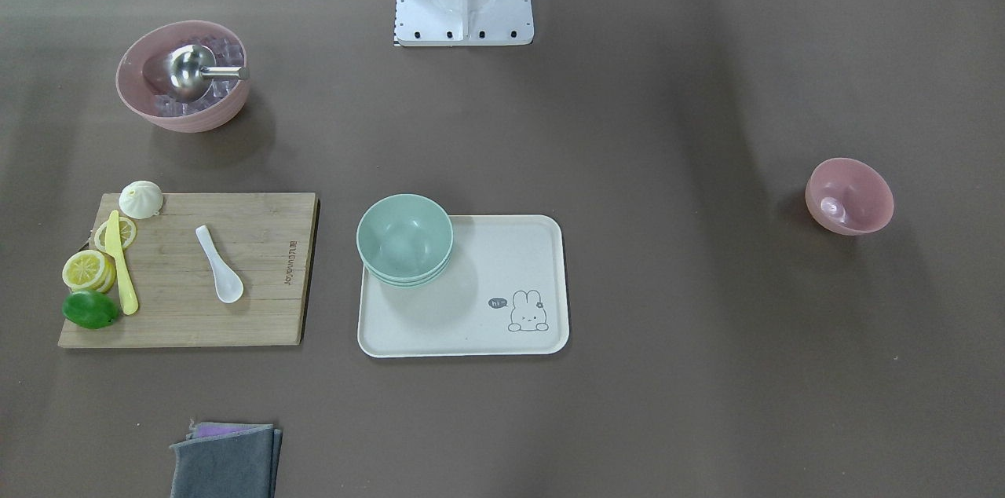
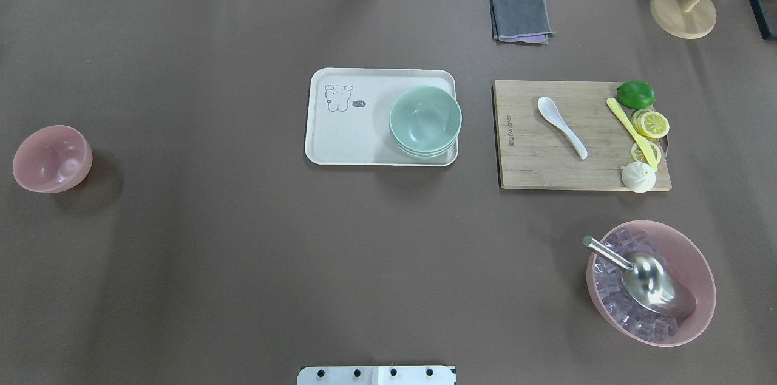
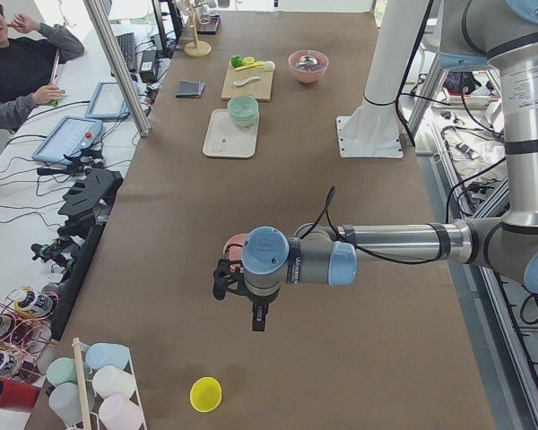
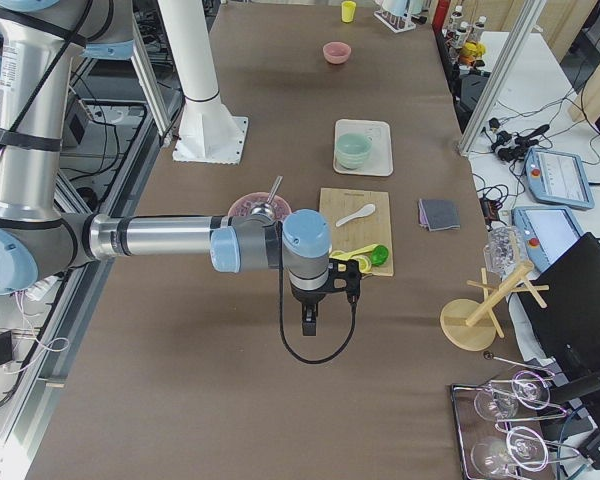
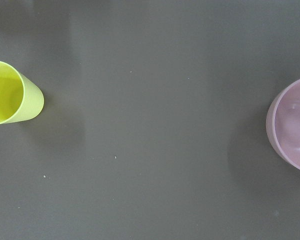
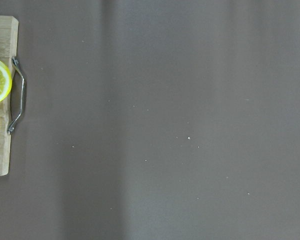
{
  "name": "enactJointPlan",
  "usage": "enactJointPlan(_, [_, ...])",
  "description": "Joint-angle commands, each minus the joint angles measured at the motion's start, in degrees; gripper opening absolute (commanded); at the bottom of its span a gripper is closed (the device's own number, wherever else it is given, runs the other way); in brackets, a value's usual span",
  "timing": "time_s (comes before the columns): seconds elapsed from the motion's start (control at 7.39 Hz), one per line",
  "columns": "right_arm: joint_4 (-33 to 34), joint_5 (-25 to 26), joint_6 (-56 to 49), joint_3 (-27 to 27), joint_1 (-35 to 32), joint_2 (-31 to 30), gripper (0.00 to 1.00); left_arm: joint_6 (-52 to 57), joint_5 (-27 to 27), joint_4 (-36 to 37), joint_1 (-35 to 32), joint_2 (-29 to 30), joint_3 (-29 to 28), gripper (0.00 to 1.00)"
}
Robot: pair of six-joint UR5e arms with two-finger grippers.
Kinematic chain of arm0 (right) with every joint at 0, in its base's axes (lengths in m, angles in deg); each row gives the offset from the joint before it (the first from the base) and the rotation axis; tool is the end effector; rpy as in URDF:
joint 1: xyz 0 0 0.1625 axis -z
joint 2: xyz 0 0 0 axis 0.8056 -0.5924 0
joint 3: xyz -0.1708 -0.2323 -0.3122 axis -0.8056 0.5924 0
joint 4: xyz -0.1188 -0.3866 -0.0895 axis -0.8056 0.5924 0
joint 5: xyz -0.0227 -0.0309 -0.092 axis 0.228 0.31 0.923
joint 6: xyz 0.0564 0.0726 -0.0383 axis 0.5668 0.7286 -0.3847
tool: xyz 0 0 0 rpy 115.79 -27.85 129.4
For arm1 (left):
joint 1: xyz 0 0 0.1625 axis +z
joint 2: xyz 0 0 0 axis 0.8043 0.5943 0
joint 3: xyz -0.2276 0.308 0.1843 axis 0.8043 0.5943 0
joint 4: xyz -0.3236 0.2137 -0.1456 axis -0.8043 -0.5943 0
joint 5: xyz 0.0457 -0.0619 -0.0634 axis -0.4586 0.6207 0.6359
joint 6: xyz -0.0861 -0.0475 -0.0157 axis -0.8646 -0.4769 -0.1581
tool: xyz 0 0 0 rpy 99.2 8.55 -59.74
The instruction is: Stack pink bowl on green and place spoon
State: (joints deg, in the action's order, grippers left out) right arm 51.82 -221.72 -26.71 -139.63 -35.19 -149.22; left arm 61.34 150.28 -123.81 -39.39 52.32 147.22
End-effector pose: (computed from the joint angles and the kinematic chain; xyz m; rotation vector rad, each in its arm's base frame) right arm 0.0571 -0.4113 0.6156 0.0633 -0.7562 0.0131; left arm -0.0794 -0.4030 0.6546 0.0886 0.8422 0.0183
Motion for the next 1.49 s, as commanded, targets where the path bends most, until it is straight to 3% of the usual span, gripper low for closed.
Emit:
enactJointPlan(0.0, [-0.11,-0.17,-0.07,0.09,0.0,-0.09,1.0,0.04,-0.11,-0.09,-0.06,0.11,0.12,0.99])
enactJointPlan(0.54, [-1.59,-1.14,-0.77,-0.61,0.0,0.08,1.0,0.05,-0.11,-0.09,0.38,3.44,1.71,0.99])
enactJointPlan(0.95, [-8.09,-2.54,-0.34,-0.44,0.0,-0.18,1.0,-0.04,0.68,-0.01,0.82,10.98,0.48,0.99])
enactJointPlan(1.35, [-15.02,-3.34,-0.25,-0.18,3.23,1.39,1.0,0.74,0.85,-1.05,2.93,11.45,0.56,0.99])
